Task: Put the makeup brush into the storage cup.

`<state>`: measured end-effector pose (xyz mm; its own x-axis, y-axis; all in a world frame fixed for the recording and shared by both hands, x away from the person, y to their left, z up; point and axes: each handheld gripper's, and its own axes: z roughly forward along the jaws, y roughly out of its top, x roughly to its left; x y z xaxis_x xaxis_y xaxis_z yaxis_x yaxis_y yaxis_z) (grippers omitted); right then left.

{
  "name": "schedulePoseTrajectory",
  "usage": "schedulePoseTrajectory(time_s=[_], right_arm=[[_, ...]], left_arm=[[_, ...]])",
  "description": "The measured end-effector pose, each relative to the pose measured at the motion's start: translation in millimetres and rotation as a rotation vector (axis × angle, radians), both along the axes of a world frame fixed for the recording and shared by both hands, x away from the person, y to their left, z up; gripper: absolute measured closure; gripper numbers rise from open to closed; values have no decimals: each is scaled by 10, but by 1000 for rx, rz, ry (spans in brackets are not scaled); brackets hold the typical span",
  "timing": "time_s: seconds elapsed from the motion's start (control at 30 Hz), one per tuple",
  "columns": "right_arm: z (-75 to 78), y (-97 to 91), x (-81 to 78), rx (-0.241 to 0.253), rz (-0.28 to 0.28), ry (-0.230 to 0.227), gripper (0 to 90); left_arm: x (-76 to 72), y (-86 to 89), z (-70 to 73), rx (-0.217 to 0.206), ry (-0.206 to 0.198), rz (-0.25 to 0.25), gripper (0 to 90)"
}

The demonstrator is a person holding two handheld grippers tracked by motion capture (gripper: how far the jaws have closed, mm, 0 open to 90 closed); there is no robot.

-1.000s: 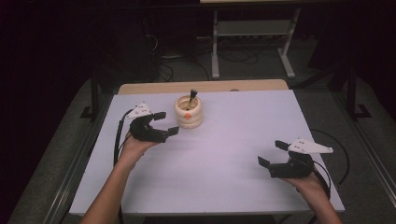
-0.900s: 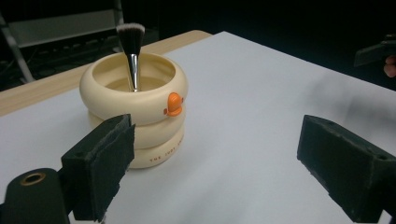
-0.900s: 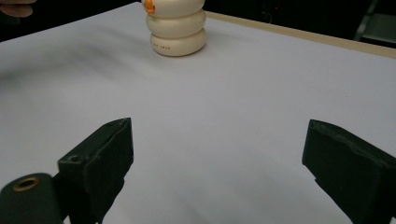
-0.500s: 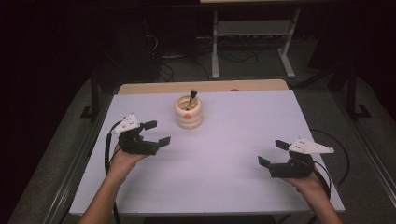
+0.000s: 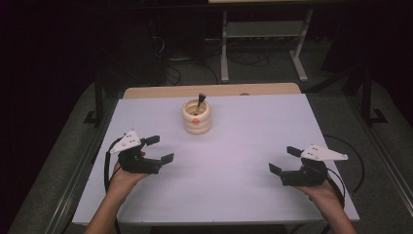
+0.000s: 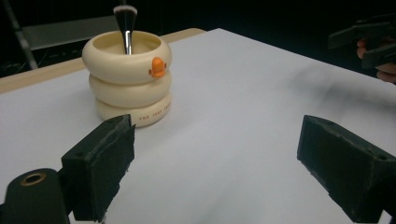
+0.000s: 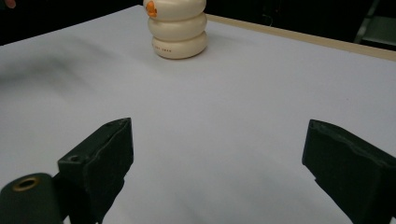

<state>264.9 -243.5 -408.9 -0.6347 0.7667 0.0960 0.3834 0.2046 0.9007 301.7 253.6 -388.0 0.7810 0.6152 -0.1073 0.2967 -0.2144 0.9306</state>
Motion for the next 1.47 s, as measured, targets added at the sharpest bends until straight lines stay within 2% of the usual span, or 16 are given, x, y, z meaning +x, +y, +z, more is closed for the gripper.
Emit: schedulePoseTrajectory(time_s=[0.33, 0.7, 0.77, 0.93, 1.07, 1.47], right_arm=[[-7, 5, 1, 2, 5, -2, 84], [-23, 0, 3, 4, 2, -1, 84], [-27, 3, 3, 6, 1, 4, 84], [-37, 4, 6, -1, 4, 1, 84], [-37, 7, -1, -3, 1, 5, 84], [-51, 7, 4, -8, 1, 8, 84]], left_arm=[[-147, 128, -77, 16, 3, 18, 105], [-280, 239, -208, 15, 30, 27, 105], [-295, 256, -231, 28, 31, 25, 105], [-340, 285, -277, 16, 48, 32, 105], [-347, 305, -312, 23, 58, 25, 105], [-333, 291, -321, 27, 53, 17, 106]])
